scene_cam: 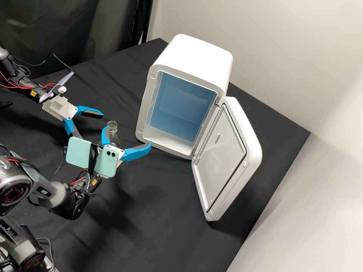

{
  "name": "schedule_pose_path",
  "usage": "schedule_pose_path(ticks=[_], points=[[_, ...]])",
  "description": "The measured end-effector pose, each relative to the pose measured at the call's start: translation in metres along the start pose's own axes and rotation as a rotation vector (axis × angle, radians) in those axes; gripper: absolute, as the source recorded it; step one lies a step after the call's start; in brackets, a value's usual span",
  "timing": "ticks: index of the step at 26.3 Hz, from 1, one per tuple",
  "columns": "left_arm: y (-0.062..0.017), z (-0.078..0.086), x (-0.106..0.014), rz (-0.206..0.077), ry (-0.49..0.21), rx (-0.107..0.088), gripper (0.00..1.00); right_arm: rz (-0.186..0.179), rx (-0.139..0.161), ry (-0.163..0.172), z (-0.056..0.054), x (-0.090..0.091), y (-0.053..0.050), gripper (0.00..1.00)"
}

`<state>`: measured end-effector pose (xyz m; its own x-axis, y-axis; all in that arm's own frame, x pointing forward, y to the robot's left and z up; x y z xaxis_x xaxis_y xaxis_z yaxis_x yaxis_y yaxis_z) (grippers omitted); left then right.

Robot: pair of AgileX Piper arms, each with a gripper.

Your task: Place the flask in the incubator

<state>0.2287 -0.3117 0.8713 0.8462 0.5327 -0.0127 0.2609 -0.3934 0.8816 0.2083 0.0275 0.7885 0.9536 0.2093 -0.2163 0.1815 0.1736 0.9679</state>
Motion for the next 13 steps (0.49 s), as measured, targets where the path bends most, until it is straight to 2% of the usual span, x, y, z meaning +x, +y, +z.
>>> schedule_pose_path(ticks=[4,8,13], points=[[0.0000,0.000,0.000,0.000,-0.001,0.001,1.00,-0.013,0.001,0.000,0.000,-0.004,-0.003,1.00],[0.0000,0.000,0.000,0.000,-0.001,0.002,1.00,-0.028,0.001,0.021,-0.005,-0.003,-0.006,1.00],[0.0000,0.000,0.000,0.000,-0.001,0.002,1.00,-0.063,0.020,0.031,-0.009,0.001,-0.016,1.00]])
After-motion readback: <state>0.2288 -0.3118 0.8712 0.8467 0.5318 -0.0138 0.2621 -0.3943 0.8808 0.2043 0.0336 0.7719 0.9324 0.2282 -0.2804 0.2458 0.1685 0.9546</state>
